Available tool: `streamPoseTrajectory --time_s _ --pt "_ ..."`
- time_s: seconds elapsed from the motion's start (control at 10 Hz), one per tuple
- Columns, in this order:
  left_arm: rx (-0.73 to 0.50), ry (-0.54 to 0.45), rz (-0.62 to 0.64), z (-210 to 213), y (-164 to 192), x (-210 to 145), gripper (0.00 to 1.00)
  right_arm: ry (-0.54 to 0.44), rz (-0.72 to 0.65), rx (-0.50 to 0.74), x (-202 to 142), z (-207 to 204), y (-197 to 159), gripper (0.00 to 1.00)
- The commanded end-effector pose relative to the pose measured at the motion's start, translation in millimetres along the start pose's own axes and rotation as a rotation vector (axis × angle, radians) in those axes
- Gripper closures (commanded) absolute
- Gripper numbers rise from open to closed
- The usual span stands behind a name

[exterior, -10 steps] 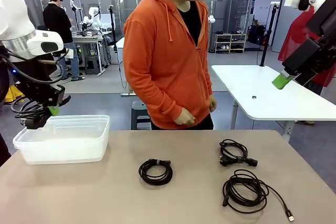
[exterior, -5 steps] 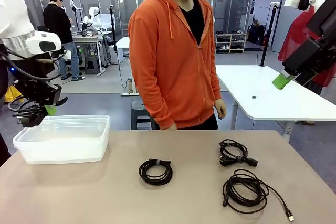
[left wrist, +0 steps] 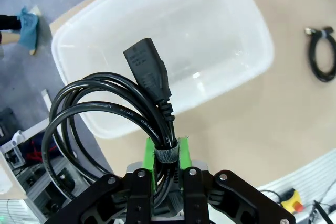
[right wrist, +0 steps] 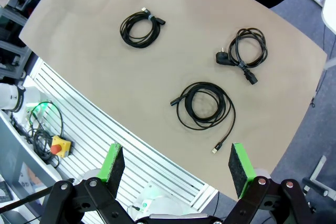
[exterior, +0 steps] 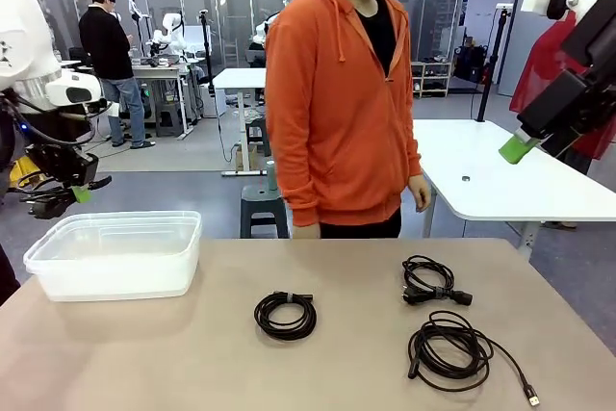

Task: Organize and store the cables.
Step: Place the Power Cable into the Organizing box.

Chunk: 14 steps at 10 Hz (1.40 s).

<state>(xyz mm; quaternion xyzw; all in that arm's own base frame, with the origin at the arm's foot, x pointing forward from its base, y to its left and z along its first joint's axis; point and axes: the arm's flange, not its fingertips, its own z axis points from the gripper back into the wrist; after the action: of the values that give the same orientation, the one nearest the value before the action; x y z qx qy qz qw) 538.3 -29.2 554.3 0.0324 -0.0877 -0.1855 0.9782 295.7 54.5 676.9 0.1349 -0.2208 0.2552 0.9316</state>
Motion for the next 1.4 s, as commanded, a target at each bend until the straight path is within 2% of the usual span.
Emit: streamPoseTrajectory --time_s 0.0,0.1,0.3,0.7,1.3 --pt "-0.039 -0.003 -0.042 -19 22 37 0.80 -0.012 0.004 0.008 1 -1 0 0.00" --pt "-0.095 0.001 -0.032 -32 32 51 0.80 -0.012 0.004 0.008 1 -1 0 0.00" --pt "-0.097 0.044 0.030 -62 40 71 0.80 -0.012 0.004 0.008 1 -1 0 0.00" --pt "-0.149 0.148 0.090 -102 37 63 0.80 -0.012 0.004 0.008 1 -1 0 0.00" --pt "-0.153 0.188 0.184 -157 51 74 0.80 -0.012 0.004 0.008 1 -1 0 0.00"
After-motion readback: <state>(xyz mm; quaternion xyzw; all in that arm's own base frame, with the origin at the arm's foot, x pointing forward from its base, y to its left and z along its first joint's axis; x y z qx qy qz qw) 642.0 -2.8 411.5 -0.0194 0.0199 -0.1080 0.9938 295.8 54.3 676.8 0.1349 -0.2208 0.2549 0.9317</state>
